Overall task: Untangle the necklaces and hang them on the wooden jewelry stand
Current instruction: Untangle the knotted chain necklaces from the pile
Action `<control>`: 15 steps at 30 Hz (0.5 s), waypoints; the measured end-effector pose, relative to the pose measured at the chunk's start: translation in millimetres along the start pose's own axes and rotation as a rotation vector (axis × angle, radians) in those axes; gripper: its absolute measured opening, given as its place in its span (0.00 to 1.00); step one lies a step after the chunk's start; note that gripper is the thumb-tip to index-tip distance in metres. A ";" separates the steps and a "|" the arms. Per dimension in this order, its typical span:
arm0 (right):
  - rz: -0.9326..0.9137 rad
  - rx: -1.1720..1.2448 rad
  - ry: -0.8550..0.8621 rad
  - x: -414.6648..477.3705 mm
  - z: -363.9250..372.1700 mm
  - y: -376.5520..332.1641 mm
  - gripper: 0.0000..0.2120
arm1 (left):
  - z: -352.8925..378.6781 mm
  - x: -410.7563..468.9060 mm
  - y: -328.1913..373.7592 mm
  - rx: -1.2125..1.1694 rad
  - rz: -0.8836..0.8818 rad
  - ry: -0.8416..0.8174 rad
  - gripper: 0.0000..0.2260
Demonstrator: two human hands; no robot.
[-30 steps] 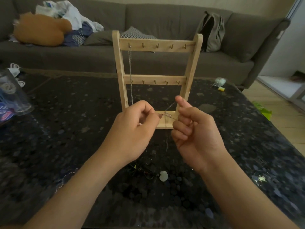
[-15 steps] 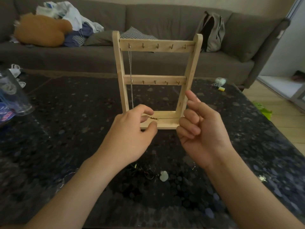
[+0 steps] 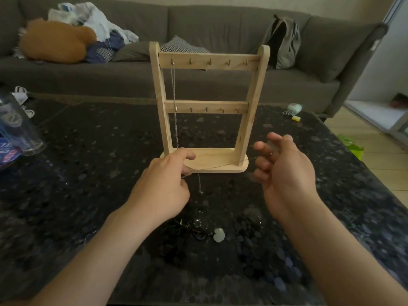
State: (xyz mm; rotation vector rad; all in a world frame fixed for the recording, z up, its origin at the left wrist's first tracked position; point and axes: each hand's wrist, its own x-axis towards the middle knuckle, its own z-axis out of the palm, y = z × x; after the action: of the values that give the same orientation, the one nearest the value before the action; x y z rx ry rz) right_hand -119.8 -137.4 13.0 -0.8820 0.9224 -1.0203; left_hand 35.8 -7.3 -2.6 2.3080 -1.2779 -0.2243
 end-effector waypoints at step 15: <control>0.082 -0.155 -0.025 2.4 2.6 10.1 0.13 | 6.6 7.2 -1.1 -0.406 -0.170 0.017 0.15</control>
State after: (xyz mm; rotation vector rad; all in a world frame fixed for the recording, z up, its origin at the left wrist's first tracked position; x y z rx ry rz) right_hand -113.8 -136.5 4.2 -0.9759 1.0192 -0.8742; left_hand 38.2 -15.0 -8.2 2.0580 -0.9254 -0.4740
